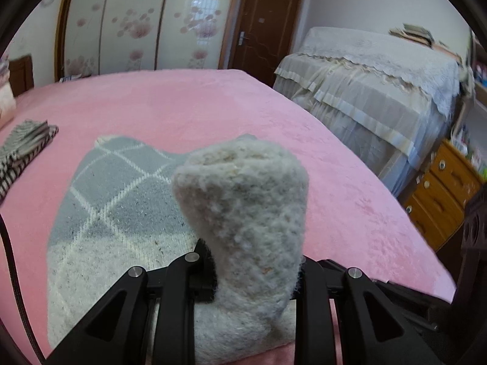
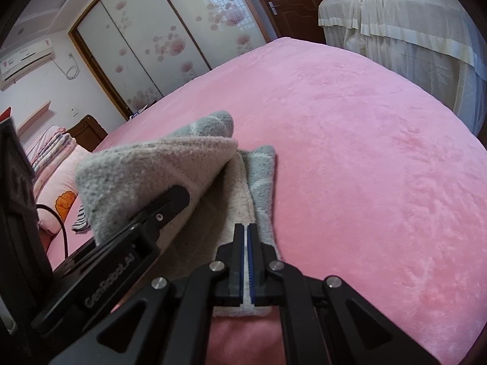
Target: Fold small clothes
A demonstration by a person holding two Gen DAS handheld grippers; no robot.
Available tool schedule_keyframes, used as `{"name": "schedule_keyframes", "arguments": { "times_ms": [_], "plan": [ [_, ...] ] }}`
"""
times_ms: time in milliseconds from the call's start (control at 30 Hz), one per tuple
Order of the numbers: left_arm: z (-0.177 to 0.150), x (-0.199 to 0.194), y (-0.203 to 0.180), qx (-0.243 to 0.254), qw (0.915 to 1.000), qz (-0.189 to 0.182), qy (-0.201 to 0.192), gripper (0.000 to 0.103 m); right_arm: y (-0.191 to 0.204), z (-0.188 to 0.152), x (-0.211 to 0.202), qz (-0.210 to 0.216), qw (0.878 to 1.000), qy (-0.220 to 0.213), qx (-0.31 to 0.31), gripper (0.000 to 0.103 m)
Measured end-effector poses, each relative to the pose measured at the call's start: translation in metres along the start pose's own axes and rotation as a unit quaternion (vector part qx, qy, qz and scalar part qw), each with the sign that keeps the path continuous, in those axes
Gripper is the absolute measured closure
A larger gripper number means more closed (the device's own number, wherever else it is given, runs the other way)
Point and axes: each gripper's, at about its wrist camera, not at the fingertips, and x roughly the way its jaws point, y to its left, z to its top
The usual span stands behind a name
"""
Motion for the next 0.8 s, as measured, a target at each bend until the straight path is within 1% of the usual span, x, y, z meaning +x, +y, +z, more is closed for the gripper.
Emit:
{"name": "schedule_keyframes", "arguments": {
  "times_ms": [33, 100, 133, 167, 200, 233, 300, 333, 367, 400, 467, 533, 600, 667, 700, 767, 800],
  "plan": [
    [-0.003, 0.002, -0.003, 0.011, 0.9999, 0.01, 0.003, 0.081, -0.001, 0.0, 0.0, -0.002, 1.0, 0.0, 0.002, 0.101],
    [-0.012, 0.01, -0.009, 0.04, 0.9984, 0.031, 0.024, 0.076, -0.003, -0.001, -0.001, -0.006, 1.0, 0.003, 0.005, 0.101],
    [-0.015, 0.012, -0.011, 0.047, 0.9979, 0.032, 0.03, 0.065, -0.005, -0.002, -0.001, -0.007, 1.0, 0.006, 0.005, 0.101],
    [-0.02, 0.014, -0.013, 0.055, 0.9973, 0.031, 0.038, 0.059, -0.007, -0.002, -0.001, -0.011, 1.0, 0.007, 0.007, 0.101],
    [-0.024, 0.012, -0.014, 0.059, 0.9971, 0.03, 0.039, 0.054, -0.008, -0.002, -0.002, -0.017, 1.0, 0.007, 0.008, 0.1],
    [-0.026, 0.009, -0.015, 0.06, 0.9973, 0.025, 0.035, 0.051, -0.011, -0.003, -0.003, -0.02, 1.0, 0.008, 0.01, 0.1],
    [-0.03, -0.001, -0.012, 0.053, 0.9981, 0.003, 0.031, 0.037, -0.016, -0.003, -0.007, -0.024, 1.0, 0.007, 0.015, 0.1],
    [-0.031, -0.005, -0.011, 0.047, 0.9984, -0.008, 0.032, 0.033, -0.017, -0.003, -0.008, -0.026, 1.0, 0.008, 0.015, 0.1],
    [-0.031, -0.01, -0.008, 0.041, 0.9984, -0.02, 0.033, 0.025, -0.019, -0.003, -0.01, -0.027, 0.999, 0.008, 0.016, 0.1],
    [-0.032, -0.015, -0.006, 0.035, 0.9983, -0.03, 0.036, 0.019, -0.02, -0.002, -0.012, -0.026, 0.999, 0.009, 0.018, 0.101],
    [-0.032, -0.029, 0.0, 0.024, 0.9972, -0.057, 0.042, 0.016, -0.019, 0.0, -0.015, -0.025, 0.999, 0.01, 0.019, 0.101],
    [-0.032, -0.045, 0.007, 0.018, 0.9964, -0.071, 0.045, 0.016, -0.017, 0.004, -0.018, -0.026, 1.0, 0.01, 0.014, 0.101],
    [-0.032, -0.062, 0.017, 0.013, 0.996, -0.073, 0.049, 0.016, -0.012, 0.006, -0.022, -0.018, 1.0, 0.013, 0.01, 0.101],
    [-0.033, -0.08, 0.036, 0.003, 0.9969, -0.065, 0.044, 0.016, -0.004, 0.01, -0.026, -0.006, 1.0, 0.016, 0.005, 0.101],
    [-0.033, -0.089, 0.048, -0.005, 0.9979, -0.054, 0.037, 0.015, -0.001, 0.011, -0.028, -0.001, 1.0, 0.017, 0.005, 0.101],
    [-0.035, -0.102, 0.076, -0.03, 0.999, -0.017, 0.027, 0.012, 0.008, 0.015, -0.033, 0.014, 1.0, 0.019, 0.002, 0.1],
    [-0.034, -0.105, 0.092, -0.048, 0.9985, 0.005, 0.026, 0.011, 0.013, 0.017, -0.036, 0.024, 1.0, 0.018, 0.001, 0.098]
  ]
}}
